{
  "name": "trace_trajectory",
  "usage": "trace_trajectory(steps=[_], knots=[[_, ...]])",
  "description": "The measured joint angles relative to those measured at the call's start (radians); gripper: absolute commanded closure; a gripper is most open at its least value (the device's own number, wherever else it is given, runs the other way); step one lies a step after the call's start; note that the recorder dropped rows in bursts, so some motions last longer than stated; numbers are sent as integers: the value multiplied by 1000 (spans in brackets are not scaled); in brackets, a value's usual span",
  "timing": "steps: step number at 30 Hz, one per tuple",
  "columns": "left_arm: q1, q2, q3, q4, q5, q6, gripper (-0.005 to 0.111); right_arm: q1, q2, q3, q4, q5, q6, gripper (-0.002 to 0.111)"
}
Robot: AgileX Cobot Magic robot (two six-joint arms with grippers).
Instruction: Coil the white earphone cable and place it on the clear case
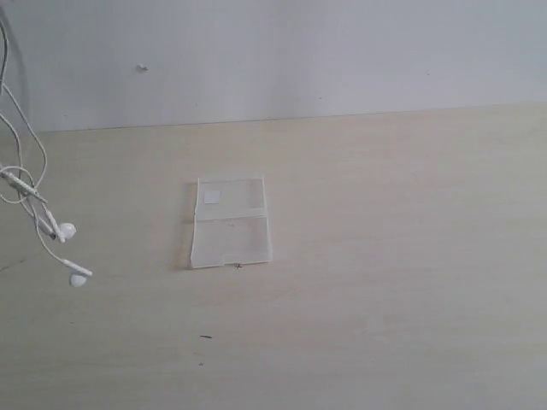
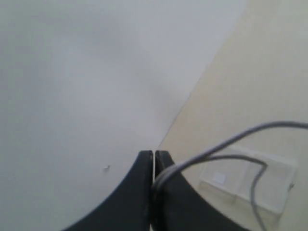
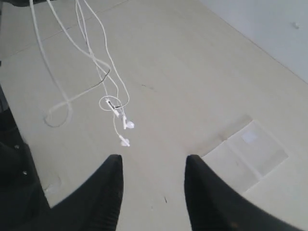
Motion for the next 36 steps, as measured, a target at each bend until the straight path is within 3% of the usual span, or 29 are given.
trace_trajectory(steps=[9, 19, 24, 30, 36], knots=[[0, -13, -2, 189, 44, 303, 107, 0, 0, 0, 106, -60, -63, 68], [0, -13, -2, 221, 46, 382, 107, 0, 0, 8, 211, -91, -122, 68], [0, -13, -2, 225, 46, 436, 107, 0, 0, 101, 294, -137, -169, 68], [-2, -15, -2, 257, 35, 535, 107, 0, 0, 238, 464, -257, -326, 68], [-54, -17, -2, 318, -11, 564, 107, 0, 18, 318, 719, -318, -593, 68]])
